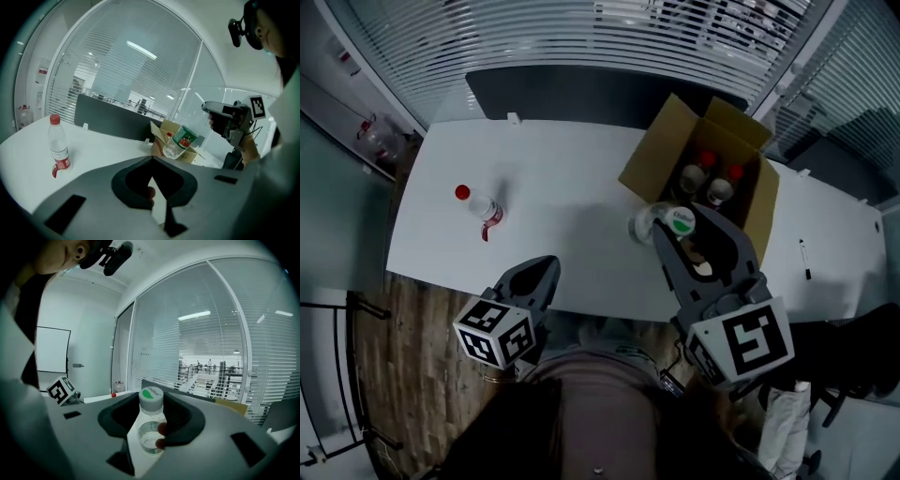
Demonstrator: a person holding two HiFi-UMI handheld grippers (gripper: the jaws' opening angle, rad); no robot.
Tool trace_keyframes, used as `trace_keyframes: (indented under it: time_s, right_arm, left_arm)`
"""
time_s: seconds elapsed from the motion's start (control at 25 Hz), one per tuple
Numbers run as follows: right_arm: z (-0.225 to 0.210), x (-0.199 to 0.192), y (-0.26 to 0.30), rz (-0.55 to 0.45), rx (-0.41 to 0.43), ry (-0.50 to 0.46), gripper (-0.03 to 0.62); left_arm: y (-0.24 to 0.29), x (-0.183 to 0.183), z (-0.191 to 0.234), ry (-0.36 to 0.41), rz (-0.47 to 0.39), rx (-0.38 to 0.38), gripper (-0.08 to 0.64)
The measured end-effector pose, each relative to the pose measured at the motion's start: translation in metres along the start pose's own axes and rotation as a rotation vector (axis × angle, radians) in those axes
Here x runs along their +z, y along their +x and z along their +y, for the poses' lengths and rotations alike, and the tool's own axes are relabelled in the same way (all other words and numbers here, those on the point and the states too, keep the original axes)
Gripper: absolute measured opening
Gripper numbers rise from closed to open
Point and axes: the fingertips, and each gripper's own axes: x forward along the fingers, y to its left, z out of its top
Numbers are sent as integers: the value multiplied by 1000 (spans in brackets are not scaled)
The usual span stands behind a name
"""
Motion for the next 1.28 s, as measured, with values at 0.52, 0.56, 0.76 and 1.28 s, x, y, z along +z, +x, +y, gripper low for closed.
trace_keyframes:
  time_s: [0.52,0.56,0.76,1.28]
  right_arm:
    - [61,-3,73,34,-11,-68,163]
    - [65,-4,79,37,-11,-68,163]
    - [84,-11,112,56,8,-48,163]
    - [134,-31,185,96,56,-21,163]
  left_arm:
    - [-38,11,88,-8,6,22,6]
    - [-41,12,94,-9,6,25,6]
    - [-54,15,124,-12,5,42,6]
    - [-86,16,191,-43,-7,106,6]
